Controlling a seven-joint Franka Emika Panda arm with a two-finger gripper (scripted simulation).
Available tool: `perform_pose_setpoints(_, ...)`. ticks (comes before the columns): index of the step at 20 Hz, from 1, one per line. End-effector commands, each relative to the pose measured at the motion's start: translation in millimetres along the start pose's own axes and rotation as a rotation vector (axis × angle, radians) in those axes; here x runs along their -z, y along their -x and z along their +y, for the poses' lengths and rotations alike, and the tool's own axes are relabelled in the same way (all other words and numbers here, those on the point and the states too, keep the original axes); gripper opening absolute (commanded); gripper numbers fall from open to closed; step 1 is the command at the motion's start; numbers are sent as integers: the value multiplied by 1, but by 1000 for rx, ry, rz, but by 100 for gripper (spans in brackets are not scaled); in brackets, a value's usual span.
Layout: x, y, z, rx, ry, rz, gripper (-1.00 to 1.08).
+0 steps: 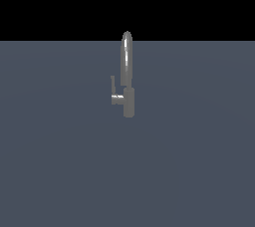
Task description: Turn on the faucet by rotating a designated handle.
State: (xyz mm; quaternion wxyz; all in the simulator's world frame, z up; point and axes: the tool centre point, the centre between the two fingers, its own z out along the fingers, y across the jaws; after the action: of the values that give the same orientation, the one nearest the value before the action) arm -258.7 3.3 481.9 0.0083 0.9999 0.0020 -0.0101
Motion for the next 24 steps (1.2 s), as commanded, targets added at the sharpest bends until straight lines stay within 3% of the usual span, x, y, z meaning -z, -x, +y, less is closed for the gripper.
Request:
perform_pose_setpoints(1, 0, 0, 0, 0, 0, 0, -100)
perform_pose_setpoints(15, 2, -3, -13, 64, 30, 1, -100)
perform_pose_setpoints(24, 28, -2, -21, -34, 39, 82, -100)
